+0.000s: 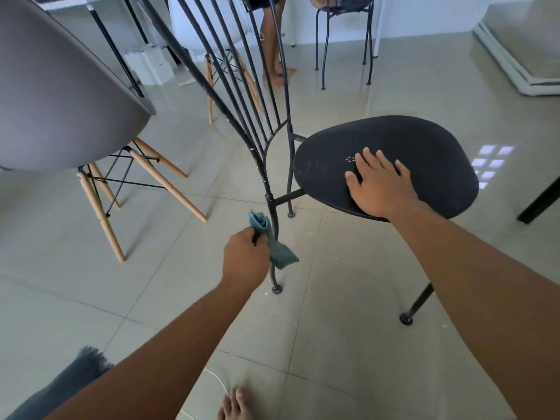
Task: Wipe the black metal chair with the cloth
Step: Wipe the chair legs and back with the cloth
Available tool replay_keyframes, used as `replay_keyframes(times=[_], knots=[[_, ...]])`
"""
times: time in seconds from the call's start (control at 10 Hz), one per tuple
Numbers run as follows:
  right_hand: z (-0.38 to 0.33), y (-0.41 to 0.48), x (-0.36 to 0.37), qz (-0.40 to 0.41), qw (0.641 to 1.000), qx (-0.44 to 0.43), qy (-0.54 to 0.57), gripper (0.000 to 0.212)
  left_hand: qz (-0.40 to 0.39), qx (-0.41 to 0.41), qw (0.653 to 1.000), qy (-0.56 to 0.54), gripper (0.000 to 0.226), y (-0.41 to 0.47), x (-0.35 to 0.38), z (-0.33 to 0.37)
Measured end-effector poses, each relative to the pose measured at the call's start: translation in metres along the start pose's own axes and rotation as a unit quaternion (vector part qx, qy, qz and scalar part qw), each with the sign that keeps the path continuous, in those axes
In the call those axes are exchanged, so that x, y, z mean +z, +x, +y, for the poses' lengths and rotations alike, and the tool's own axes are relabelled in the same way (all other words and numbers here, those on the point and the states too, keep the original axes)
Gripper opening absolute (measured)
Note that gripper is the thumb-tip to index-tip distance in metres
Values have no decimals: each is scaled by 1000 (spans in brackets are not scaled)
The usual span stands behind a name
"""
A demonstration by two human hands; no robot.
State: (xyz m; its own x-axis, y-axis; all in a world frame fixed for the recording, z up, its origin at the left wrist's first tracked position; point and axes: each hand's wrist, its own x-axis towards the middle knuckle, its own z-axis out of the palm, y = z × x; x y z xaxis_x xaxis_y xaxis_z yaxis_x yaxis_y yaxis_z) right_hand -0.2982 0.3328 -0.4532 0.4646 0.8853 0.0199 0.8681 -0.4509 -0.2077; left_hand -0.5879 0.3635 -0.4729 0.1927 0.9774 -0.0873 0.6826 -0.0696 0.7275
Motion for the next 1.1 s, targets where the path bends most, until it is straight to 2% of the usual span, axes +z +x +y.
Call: replay_keyframes(times=[0.1, 0.2, 0.3, 0.4, 0.6, 0.7, 0.8, 0.9, 1.0, 1.1], knots=[[-1, -1, 1, 0, 1000, 2, -2, 69, 52, 28, 997, -59, 19, 10, -3, 15], [-3, -2, 0, -2, 1000, 5, -7, 69, 56, 27, 994, -88, 23, 19, -1, 32], [-3, -2, 0, -2, 1000, 5, -9, 69, 48, 5, 988, -148, 17, 22, 5, 41], [-2, -1, 1, 1, 1000, 4, -11, 69, 71, -15, 969, -236, 24, 21, 9, 35], [-2, 0, 2, 2, 1000, 2, -9, 69, 108, 2, 963, -246, 12, 34, 11, 19], [-1, -1, 2, 0, 1000, 4, -5, 69, 111, -7, 965, -239, 20, 40, 12, 12], [-1, -1, 2, 2, 1000, 5, -2, 69, 67, 23, 984, -162, 22, 39, 18, 2], [-3, -1, 1, 0, 1000, 6, -3, 69, -3, 66, 995, -71, 36, 43, 20, -18], [-4, -2, 0, 0, 1000, 7, -6, 68, -36, 74, 996, -28, 37, 53, 21, -33], [-4, -2, 1, 1, 1000, 8, -10, 68, -9, 76, 996, -46, 29, 64, 29, -37]])
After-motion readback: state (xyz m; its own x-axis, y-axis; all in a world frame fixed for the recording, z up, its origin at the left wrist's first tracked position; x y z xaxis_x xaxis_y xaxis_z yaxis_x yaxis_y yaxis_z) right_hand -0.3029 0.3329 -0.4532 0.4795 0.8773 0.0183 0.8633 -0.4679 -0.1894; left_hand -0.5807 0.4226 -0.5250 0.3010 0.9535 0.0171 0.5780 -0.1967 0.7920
